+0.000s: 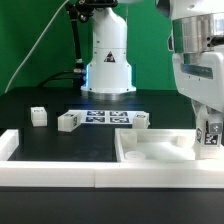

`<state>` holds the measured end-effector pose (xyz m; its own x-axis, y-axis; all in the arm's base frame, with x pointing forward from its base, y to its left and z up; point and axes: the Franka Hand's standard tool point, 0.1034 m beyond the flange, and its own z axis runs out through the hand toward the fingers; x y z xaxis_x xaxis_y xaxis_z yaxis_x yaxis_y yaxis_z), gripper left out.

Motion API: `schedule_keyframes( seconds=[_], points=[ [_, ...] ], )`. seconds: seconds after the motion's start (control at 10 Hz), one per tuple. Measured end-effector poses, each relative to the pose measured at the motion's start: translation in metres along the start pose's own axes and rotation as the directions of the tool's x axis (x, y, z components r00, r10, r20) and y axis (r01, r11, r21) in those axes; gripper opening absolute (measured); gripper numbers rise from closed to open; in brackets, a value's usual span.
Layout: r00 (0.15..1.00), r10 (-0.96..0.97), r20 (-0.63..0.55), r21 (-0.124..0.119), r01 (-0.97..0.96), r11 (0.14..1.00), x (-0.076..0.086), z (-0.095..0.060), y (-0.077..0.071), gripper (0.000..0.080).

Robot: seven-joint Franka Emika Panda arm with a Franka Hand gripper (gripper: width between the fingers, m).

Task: Assemble one leg

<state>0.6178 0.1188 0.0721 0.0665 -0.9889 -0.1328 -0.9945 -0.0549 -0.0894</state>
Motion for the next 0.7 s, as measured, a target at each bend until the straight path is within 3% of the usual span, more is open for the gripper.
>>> schedule_keyframes(
  seconds=[0.2,0.4,0.7],
  points=[
    [0.991,-0.133,0.002,-0.015,0.133,0.991,0.0006,0.0001,0.0015,0.0609],
    [0.943,-0.333,0.018,-0.032,0.333,0.942,-0.0032,-0.0026,-0.0014,0.0637],
    [0.775,-0.632,0.012,-0.052,0.631,0.774,-0.0078,-0.0035,-0.0029,0.0648]
  ],
)
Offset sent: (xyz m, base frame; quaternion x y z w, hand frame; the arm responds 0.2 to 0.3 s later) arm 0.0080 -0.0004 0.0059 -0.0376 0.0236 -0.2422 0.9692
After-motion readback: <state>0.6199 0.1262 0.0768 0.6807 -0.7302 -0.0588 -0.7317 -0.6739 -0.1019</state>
